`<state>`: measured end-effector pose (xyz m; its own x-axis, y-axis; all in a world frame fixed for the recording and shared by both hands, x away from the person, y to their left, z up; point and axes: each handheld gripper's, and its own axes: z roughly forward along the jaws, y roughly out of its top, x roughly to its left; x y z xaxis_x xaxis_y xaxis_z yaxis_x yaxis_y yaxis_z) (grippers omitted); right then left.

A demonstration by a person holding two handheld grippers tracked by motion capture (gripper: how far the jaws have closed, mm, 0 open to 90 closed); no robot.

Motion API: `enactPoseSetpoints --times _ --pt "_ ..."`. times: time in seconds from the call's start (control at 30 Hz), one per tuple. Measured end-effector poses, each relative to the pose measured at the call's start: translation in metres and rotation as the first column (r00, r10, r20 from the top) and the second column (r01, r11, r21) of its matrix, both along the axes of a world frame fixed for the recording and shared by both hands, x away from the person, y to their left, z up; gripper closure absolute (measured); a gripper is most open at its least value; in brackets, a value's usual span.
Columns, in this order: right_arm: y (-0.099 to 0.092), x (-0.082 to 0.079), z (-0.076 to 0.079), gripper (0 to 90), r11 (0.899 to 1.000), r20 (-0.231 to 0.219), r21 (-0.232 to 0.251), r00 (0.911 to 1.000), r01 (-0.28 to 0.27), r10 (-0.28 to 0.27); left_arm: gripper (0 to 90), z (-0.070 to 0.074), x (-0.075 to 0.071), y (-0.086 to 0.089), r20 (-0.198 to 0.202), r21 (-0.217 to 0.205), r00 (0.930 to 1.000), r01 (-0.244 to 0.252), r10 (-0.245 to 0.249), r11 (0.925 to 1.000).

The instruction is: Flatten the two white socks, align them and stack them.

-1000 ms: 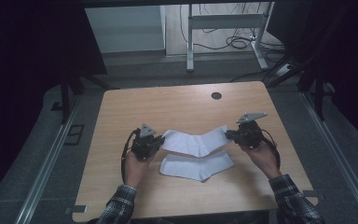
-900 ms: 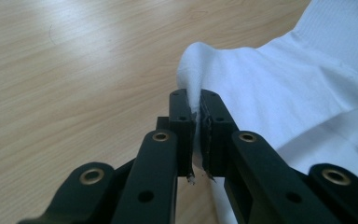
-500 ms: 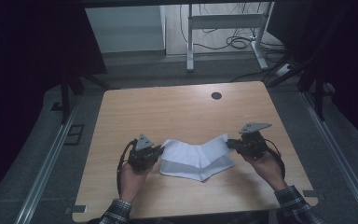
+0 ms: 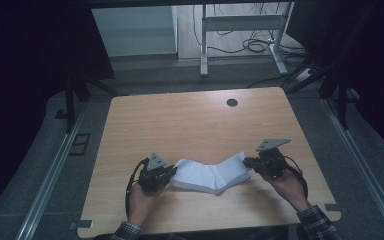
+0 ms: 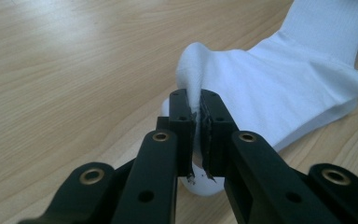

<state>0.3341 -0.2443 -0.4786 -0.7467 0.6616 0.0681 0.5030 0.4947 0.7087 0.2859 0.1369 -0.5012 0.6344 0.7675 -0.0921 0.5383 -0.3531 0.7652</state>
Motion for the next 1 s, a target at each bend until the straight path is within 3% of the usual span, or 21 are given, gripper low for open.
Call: enactPoseSetpoints --times 0.13,0.6,0.8,1.0 --pt "-0.001 -0.002 -0.004 81.8 1.0 -0.017 -0.011 0.9998 -0.006 0.006 84.7 -0.004 -0.003 -0.002 -0.009 0.011 0.9999 0.007 -0.007 0.9999" --pt "0.008 0.002 -0.025 80.7 0.996 -0.067 -0.093 0.9977 -0.012 0.006 83.4 -0.02 0.001 -0.01 -0.023 0.116 0.9997 0.006 -0.003 0.9933" --pt "0.008 0.003 -0.03 74.5 0.992 -0.068 -0.128 0.9976 -0.019 0.01 70.6 -0.024 0.002 -0.014 0.009 0.169 0.9997 -0.022 0.021 0.9854" --pt "0.007 0.004 -0.036 63.2 0.991 -0.076 -0.135 0.9971 -0.019 0.009 54.9 -0.031 0.005 -0.015 -0.005 0.209 0.9988 -0.046 0.048 0.9769"
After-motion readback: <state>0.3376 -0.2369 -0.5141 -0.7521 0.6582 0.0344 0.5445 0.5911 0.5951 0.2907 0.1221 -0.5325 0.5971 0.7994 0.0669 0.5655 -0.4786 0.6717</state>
